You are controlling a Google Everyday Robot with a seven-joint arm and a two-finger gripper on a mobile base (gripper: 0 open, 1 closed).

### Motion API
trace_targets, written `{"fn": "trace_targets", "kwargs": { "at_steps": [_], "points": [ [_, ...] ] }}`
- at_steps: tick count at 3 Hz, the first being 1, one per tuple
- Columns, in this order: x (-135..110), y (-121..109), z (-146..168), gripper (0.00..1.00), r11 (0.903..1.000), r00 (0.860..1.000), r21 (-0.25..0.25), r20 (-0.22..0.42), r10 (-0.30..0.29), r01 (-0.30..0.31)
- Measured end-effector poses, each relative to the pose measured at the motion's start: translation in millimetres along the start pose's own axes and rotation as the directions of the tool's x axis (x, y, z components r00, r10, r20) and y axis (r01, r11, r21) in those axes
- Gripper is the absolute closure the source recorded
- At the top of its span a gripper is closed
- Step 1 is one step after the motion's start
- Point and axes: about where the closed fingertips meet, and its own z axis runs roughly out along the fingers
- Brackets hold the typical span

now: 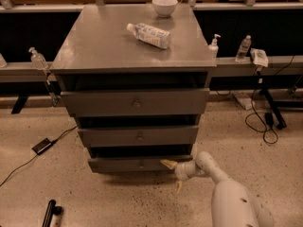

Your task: Open bottom drawer

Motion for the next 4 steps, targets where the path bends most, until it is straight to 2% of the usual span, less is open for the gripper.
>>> {"fn": "trace_targets", "kwargs": {
  "at_steps": [1,2,4],
  "points": [
    [-19.3,-3.6,0.0,0.0,0.9984,0.998,-0.011,0.024,-0.056,0.056],
    [-25.6,-12.0,-3.9,0.0,0.9965,0.996,-0.004,0.025,-0.084,0.084],
    [-0.3,-22.0,4.2,0.0,0.9937,0.995,0.051,-0.009,-0.099,0.099]
  ]
}}
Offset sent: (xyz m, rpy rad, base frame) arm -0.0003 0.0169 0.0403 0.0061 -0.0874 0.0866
